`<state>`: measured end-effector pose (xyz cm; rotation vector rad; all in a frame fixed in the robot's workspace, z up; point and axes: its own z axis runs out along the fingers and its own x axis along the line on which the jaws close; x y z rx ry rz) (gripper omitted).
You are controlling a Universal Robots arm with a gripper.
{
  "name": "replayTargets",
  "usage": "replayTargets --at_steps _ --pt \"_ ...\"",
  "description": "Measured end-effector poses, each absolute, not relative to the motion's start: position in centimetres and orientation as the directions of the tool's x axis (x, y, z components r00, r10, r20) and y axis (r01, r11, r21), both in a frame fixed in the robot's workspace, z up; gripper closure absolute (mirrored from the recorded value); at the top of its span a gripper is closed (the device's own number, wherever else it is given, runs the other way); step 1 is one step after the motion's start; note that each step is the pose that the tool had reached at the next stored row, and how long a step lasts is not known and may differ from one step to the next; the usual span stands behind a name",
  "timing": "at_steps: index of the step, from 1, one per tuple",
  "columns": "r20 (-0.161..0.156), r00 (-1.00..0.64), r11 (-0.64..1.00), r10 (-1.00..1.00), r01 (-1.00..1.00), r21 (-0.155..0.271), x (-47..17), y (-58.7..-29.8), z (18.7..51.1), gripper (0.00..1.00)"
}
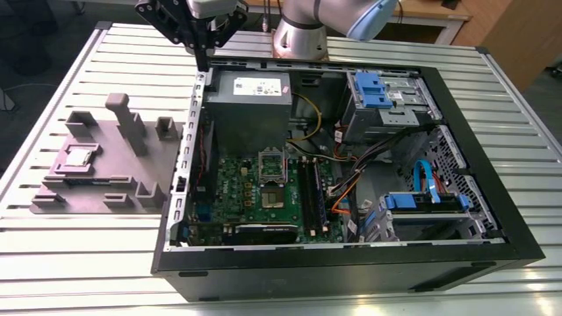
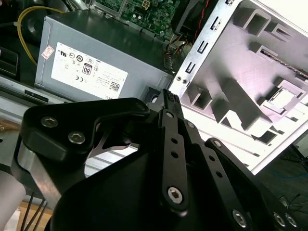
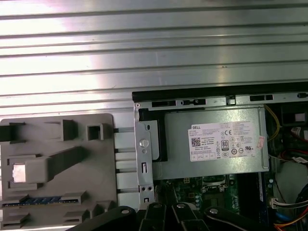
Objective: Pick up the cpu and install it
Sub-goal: 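Reach for the cpu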
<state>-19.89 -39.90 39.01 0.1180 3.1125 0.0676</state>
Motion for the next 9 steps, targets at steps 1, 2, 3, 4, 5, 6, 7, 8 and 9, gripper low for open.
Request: replayTargets --at_steps 1,2,3,4,5,6,7,8,9 --pt "-0.024 -0.997 0.996 0.076 0.075 0.044 -19.93 -39.89 39.01 0.89" --pt "-0.024 -0.997 0.996 0.076 0.075 0.044 -19.97 -39.89 39.01 0.89" --pt "-0.024 -0.997 0.996 0.076 0.075 0.044 -20.01 -39.89 39.01 0.89" --pt "-0.024 -0.997 0.996 0.076 0.075 0.044 -20.04 -39.89 39.01 0.89" --pt "-0.024 -0.997 0.996 0.076 0.075 0.044 -20.08 -39.89 39.00 0.89" --pt "-0.024 -0.997 0.996 0.076 0.075 0.044 -20.11 -39.89 39.00 0.89" --pt "-0.024 -0.997 0.996 0.076 0.075 0.044 -20.14 -39.89 39.00 0.89" --pt "-0.024 -0.997 0.996 0.076 0.075 0.044 -20.17 -39.89 39.00 0.89" --pt "-0.024 -0.997 0.996 0.076 0.075 0.044 -20.20 -39.89 39.00 0.89"
